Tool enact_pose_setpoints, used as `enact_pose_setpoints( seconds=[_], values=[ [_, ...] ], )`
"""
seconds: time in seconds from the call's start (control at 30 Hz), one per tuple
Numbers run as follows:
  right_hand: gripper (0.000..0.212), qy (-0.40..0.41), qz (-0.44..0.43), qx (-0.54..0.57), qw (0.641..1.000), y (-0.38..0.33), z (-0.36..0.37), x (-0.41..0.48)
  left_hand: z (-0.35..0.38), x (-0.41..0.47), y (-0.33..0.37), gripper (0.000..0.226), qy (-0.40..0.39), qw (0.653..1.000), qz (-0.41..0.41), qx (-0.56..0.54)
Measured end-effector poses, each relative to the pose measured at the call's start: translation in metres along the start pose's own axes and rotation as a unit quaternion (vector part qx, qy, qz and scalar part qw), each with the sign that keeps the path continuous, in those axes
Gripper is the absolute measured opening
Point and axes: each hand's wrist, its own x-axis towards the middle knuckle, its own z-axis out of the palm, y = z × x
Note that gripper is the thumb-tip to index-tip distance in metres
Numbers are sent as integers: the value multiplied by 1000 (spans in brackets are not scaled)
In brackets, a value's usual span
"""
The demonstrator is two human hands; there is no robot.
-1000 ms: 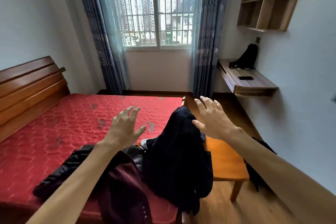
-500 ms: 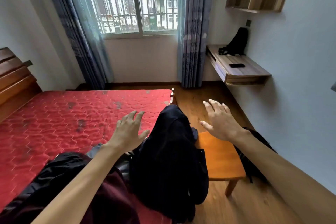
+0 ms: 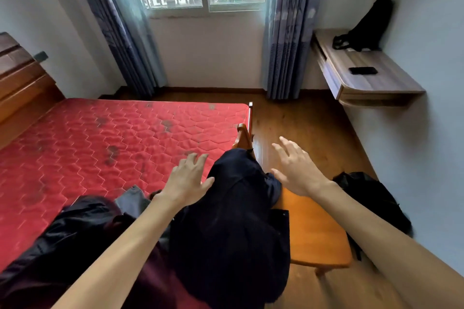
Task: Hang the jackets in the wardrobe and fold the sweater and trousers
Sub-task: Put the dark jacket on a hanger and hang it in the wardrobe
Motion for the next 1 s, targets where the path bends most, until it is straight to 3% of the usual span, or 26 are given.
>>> enact_pose_setpoints(
  seconds=[0.17,0.27,0.47,0.67,0.73,0.83,0.9,1.0],
  values=[
    [59,-47,-4,69,996,1,26,27,19,19,-5,39,-2,999,-38,-3],
    [53,-59,-4,99,993,-4,38,36,29,24,-9,34,-10,999,-41,-11],
    [57,-53,2,142,988,-28,65,34,43,22,-7,44,15,997,-32,-62],
    [62,-34,-44,139,989,-55,88,38,59,31,-14,58,13,994,-20,-108],
    [71,-43,-55,126,990,-61,96,42,69,30,-20,73,-20,994,-8,-106],
    [109,-115,-54,59,990,-71,112,50,91,30,-33,104,-116,987,12,-108],
    [134,-173,-42,37,983,-78,125,56,105,31,-40,116,-138,986,25,-89],
    [149,-190,-6,71,979,-88,141,60,125,32,-45,124,-144,987,27,-59]
  ],
)
